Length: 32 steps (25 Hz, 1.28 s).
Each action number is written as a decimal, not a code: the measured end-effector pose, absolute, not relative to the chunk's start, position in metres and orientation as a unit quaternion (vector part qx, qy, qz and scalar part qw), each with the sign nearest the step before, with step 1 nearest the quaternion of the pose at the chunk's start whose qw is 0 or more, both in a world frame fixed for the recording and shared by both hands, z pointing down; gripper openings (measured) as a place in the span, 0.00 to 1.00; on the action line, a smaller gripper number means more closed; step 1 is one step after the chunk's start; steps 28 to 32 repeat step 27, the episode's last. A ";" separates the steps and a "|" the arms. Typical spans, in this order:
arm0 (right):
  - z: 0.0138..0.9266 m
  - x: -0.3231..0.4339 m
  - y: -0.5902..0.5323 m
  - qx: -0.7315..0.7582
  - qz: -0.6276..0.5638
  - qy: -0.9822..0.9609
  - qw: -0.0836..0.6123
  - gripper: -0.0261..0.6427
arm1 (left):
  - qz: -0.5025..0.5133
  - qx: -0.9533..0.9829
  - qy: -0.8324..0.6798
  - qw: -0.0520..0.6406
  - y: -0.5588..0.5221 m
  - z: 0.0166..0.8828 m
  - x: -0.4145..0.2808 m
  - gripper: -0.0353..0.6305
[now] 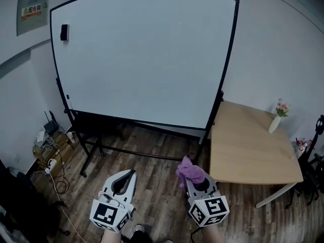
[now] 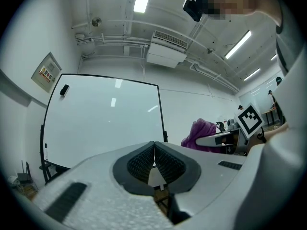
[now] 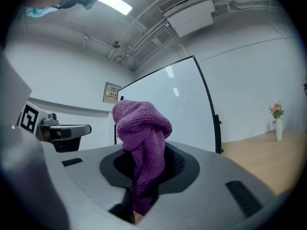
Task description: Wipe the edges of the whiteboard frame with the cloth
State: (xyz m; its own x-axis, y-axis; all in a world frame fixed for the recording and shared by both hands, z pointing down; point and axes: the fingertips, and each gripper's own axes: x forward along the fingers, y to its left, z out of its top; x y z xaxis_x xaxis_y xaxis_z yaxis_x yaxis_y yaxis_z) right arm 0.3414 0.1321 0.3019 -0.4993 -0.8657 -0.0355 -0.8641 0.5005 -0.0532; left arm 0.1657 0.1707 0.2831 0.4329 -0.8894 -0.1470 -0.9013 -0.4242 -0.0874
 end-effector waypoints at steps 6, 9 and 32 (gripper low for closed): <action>0.304 0.346 0.152 -0.487 -0.011 0.873 0.034 0.17 | 0.037 -0.841 0.534 0.079 0.190 0.287 0.177 0.08; 0.303 0.347 0.161 -0.483 -0.008 0.875 0.037 0.17 | 0.037 -0.841 0.534 0.081 0.198 0.286 0.181 0.08; 0.300 0.348 0.181 -0.472 0.000 0.881 0.040 0.17 | 0.046 -0.835 0.542 0.088 0.216 0.280 0.182 0.08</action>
